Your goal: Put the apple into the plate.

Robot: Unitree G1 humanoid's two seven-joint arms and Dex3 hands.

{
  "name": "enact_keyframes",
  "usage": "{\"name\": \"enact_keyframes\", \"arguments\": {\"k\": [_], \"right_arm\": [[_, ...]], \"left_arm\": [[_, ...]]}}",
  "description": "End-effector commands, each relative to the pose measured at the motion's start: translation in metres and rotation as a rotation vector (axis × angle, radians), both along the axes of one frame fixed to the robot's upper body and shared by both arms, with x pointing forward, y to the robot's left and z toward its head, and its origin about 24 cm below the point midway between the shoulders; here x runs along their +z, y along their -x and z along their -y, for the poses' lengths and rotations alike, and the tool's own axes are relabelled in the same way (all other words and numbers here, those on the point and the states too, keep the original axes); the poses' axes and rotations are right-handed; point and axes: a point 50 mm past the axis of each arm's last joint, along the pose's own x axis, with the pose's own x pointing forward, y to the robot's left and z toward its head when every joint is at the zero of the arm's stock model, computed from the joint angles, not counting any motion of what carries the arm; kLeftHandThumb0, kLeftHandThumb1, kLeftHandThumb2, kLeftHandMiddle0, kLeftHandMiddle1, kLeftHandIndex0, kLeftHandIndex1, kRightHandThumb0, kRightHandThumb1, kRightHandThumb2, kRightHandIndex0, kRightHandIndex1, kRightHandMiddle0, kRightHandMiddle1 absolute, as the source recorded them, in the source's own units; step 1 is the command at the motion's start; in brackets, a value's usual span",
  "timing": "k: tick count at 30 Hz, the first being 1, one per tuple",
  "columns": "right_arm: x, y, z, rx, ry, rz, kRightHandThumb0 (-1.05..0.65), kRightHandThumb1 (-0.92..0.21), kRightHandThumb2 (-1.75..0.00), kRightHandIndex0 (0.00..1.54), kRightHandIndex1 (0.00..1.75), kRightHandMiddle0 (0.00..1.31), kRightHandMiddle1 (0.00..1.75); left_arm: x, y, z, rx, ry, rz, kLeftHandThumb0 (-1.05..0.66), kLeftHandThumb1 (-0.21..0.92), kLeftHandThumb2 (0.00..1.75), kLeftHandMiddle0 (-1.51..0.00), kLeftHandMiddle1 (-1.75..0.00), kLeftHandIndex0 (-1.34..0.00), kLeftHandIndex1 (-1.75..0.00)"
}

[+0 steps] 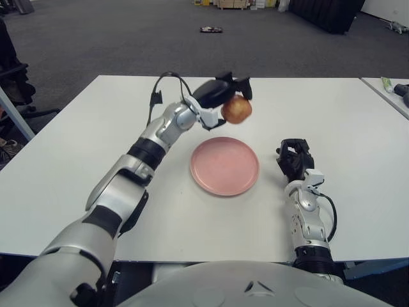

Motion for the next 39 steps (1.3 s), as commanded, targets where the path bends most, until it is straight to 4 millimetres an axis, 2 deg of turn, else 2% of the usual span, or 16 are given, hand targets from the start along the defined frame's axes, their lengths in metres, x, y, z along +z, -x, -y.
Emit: {"name": "enact_keyframes", "arguments": {"k": [1,10,18,32,36,39], "right_arm": [[0.005,-0.002,-0.002,0.008,-0.007,0.016,-0.35,-0.86,-0.61,0.39,1.46,0.22,1.75],[0.004,0.0,-0.002,0.007,-0.024,0.02,-0.35,-0.87,-0.61,0.39,1.46,0.22,1.75],[0.004,0.001,-0.001,0.015,-0.016,0.027,-0.35,-0.85,-0.63,0.37,1.46,0.23,1.75],[0.005,0.001,0.001,0.022,-0.011,0.03,-0.36,-0.84,-0.65,0.36,1.47,0.24,1.75],[0.005,0.0,0.001,0.019,-0.016,0.029,-0.36,-0.84,-0.65,0.37,1.47,0.24,1.75],[0.004,0.0,0.001,0.018,-0.017,0.028,-0.36,-0.83,-0.65,0.37,1.46,0.24,1.75]], "left_arm": [[-0.018,0.005,-0.005,-0.016,-0.08,-0.033,0.0,-0.1,1.73,-0.97,-1.59,-0.69,-1.75],[-0.035,0.009,0.0,-0.113,-0.224,-0.031,0.0,-0.1,1.74,-0.97,-1.58,-0.7,-1.75],[-0.06,0.014,-0.001,-0.179,-0.378,-0.1,0.0,-0.11,1.74,-0.98,-1.57,-0.71,-1.75],[-0.069,0.017,-0.006,-0.227,-0.533,-0.132,0.0,-0.09,1.73,-0.97,-1.59,-0.7,-1.75],[-0.09,0.02,-0.009,-0.207,-0.576,-0.208,0.0,-0.09,1.73,-0.96,-1.6,-0.7,-1.75],[-0.093,0.02,-0.01,-0.218,-0.603,-0.246,0.0,-0.08,1.71,-0.95,-1.6,-0.68,-1.75]]}}
